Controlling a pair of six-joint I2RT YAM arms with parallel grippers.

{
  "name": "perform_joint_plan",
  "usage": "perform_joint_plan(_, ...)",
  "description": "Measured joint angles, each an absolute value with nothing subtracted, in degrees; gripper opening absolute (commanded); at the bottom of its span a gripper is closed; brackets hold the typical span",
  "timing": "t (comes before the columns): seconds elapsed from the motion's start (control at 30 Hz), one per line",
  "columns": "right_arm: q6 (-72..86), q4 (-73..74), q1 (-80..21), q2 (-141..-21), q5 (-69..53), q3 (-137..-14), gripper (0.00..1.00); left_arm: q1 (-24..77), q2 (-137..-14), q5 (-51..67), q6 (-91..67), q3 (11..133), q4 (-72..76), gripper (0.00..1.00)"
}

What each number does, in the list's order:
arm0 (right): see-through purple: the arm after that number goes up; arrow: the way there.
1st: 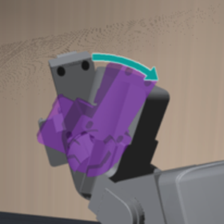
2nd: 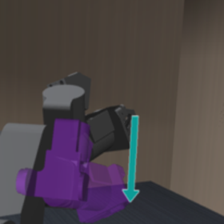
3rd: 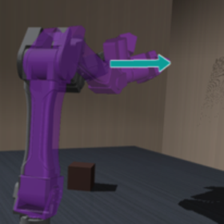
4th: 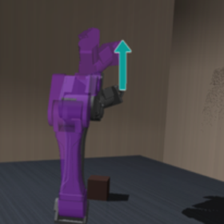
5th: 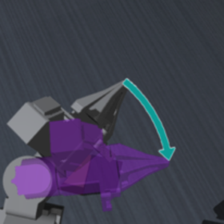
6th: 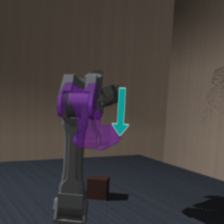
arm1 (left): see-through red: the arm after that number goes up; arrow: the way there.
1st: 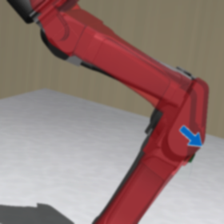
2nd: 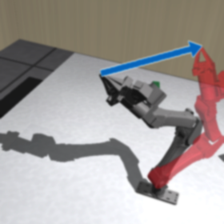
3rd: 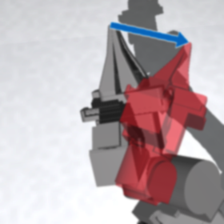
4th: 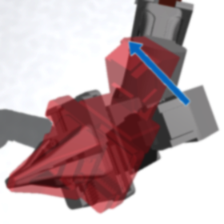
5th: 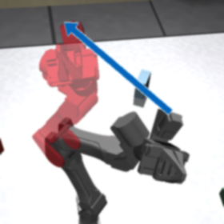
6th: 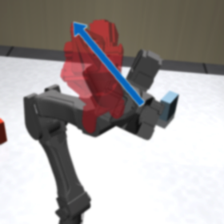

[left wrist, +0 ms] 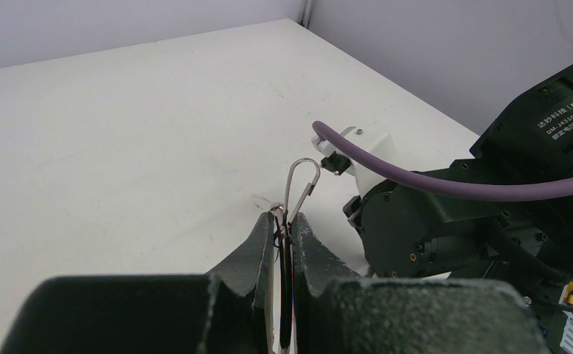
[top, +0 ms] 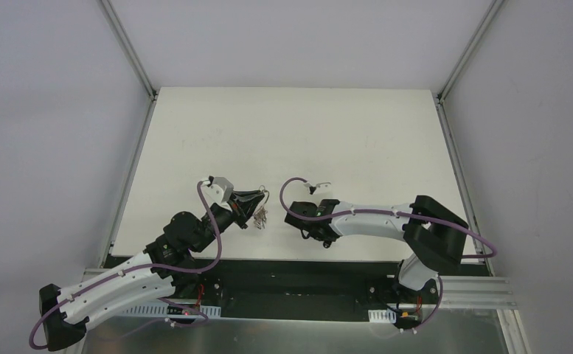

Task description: Put the keys on the keyring

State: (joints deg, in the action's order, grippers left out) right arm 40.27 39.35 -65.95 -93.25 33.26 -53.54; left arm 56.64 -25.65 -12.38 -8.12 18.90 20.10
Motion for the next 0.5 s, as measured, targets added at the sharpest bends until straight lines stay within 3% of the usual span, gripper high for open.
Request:
perform_joint_plan(0.13, 40.56, 39.81, -65.95, -92.84, 33.69, -52.86, 0.12, 56.64, -25.65, -12.38, -8.12, 18.90, 20.10, 0.00)
perform_joint_plan(0.23, 40.93, 40.23, -65.95, -92.51, 34.02, -52.49, 0.00, 56.64, -25.65, -12.38, -8.12, 18.90, 20.10, 0.00)
perform_joint_plan(0.5, 40.91, 40.86, -66.00, -91.22, 35.09, -51.72, 0.00, 56.64, -26.00, -12.38, -8.12, 18.90, 20.10, 0.00)
